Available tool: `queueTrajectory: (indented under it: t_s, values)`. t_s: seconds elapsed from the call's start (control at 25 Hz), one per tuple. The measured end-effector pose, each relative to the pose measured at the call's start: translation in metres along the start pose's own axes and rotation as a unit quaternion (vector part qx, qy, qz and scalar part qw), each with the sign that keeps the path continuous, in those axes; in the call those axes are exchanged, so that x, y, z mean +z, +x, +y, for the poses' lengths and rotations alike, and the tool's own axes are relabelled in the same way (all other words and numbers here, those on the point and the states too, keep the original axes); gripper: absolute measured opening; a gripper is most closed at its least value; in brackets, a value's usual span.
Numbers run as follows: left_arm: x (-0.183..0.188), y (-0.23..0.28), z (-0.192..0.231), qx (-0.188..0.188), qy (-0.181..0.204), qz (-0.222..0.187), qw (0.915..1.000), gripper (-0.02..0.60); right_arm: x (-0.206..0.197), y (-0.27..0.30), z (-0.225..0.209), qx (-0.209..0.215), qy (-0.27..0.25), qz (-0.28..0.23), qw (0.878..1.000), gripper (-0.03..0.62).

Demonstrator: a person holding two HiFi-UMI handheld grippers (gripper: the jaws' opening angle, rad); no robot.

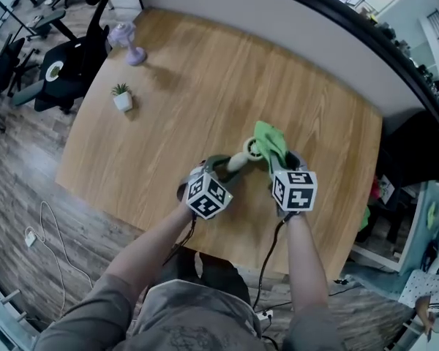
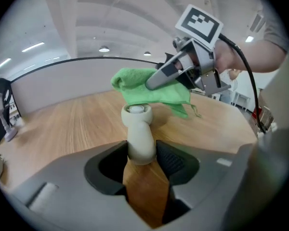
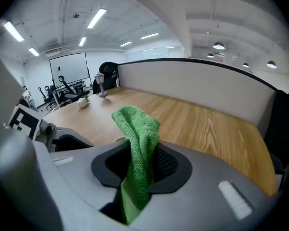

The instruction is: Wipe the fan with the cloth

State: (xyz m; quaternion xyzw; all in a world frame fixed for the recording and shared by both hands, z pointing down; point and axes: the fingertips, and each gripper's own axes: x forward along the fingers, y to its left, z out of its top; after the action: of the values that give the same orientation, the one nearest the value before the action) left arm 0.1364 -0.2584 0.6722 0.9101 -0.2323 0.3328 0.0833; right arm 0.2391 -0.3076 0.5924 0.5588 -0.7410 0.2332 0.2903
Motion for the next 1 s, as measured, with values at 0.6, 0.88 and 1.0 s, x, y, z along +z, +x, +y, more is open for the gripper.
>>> queueTrajectory:
  t_s: [0.6, 0.88, 1.0]
  values:
    - [0.063, -0.105, 0.025, 0.041, 0.007, -0.093, 0.9948, 0.181, 0.091, -0.134, 0.022, 0.006, -0.002, -0.128, 0.992, 0.098]
    - [0.148, -0.193, 0.036, 0.066, 0.033, -0.170, 0.9826, 0.178, 0.139, -0.219, 0.043, -0.009, 0.001, -0.220, 0.975, 0.097]
    - [0.177, -0.230, 0.037, 0.079, 0.029, -0.209, 0.9744, 0.147, 0.151, -0.253, 0.053, -0.012, -0.004, -0.253, 0.967, 0.097]
